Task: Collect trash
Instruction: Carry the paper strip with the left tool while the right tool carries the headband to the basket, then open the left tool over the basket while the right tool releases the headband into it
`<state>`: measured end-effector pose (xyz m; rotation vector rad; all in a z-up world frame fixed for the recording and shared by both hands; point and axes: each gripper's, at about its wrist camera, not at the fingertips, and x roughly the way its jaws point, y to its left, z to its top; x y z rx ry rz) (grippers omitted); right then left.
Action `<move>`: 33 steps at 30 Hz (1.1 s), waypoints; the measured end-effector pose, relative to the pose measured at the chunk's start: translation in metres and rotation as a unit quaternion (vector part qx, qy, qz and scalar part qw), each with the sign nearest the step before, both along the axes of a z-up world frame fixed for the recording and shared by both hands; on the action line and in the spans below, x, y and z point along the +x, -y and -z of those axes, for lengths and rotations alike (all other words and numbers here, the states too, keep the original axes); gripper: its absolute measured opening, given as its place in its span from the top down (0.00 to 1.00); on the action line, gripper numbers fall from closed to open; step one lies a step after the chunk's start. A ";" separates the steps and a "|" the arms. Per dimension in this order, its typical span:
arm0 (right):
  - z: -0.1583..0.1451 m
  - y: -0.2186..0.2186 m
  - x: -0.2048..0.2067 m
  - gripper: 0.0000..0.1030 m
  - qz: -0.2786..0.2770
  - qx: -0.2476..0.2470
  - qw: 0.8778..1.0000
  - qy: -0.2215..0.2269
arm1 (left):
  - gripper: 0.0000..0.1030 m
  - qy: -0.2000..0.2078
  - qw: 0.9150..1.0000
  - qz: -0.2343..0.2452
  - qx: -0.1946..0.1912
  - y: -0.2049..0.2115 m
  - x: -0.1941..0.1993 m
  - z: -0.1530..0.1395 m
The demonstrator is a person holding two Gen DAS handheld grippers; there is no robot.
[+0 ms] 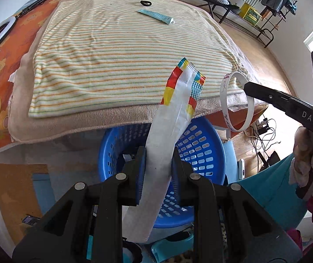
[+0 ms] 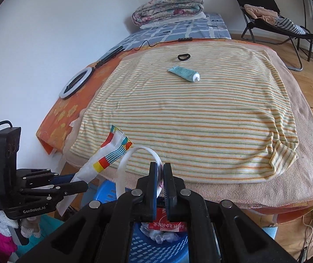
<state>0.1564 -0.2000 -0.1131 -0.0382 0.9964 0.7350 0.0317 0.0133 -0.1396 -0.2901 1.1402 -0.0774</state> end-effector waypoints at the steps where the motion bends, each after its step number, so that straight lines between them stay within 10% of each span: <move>1: 0.001 0.001 -0.006 0.97 -0.003 -0.001 1.000 0.000 | 0.80 -0.005 1.000 -0.001 -0.003 0.001 -0.005 0.004; 33: 0.082 -0.014 -0.069 0.97 -0.036 -0.077 0.995 -0.054 | 0.80 -0.110 0.994 -0.020 -0.010 0.016 -0.032 0.084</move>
